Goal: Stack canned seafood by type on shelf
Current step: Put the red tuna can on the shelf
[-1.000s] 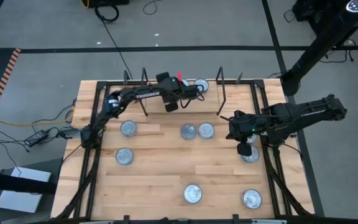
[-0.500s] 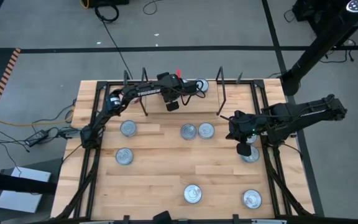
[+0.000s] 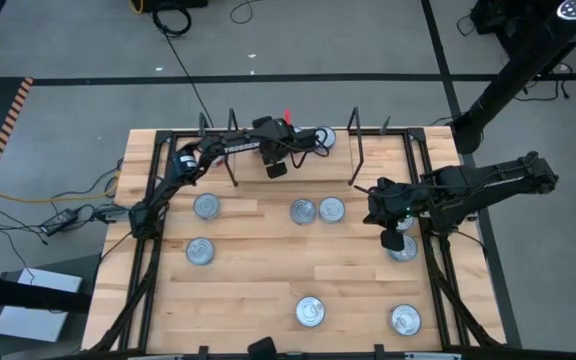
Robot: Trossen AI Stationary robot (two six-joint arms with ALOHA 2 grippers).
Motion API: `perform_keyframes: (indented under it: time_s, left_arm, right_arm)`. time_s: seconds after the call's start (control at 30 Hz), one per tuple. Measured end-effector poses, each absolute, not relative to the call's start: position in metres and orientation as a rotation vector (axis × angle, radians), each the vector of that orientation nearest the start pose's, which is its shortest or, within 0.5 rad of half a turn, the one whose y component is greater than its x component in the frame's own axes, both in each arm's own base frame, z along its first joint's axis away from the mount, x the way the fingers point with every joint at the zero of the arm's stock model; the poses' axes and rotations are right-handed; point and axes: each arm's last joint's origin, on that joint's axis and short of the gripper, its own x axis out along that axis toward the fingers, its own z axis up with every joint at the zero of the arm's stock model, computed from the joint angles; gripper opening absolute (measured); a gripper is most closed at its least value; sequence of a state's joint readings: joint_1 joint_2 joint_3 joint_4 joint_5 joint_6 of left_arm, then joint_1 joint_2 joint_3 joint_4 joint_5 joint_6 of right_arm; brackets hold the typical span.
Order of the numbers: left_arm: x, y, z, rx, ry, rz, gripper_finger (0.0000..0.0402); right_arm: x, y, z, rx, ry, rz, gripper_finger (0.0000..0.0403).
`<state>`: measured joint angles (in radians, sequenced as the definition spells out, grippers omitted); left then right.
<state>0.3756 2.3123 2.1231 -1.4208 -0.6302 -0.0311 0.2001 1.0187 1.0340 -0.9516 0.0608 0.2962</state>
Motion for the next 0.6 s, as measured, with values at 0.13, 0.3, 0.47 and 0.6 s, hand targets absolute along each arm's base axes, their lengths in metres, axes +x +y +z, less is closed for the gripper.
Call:
perform_keyframes:
  time_s: [0.13,0.3,0.47,0.6]
  left_arm:
    - [0.4105,0.1784,0.2169,0.193,1.65,0.787,0.0156]
    - [0.4099,0.1764,0.2158,0.198,1.68,0.738,0.0165]
    - [0.4115,0.1714,0.2116,0.138,1.695,0.665,0.0193]
    - [0.4113,0.1712,0.2111,0.107,1.694,0.649,0.0223]
  right_arm:
    - [0.1796,0.0346,0.3142,0.153,0.938,-0.01,0.0006]
    - [0.1796,0.0346,0.3143,0.152,0.938,-0.01,0.0006]
    - [0.1796,0.0346,0.3143,0.152,0.938,-0.009,0.0006]
    - [0.1796,0.0346,0.3143,0.151,0.938,-0.009,0.0006]
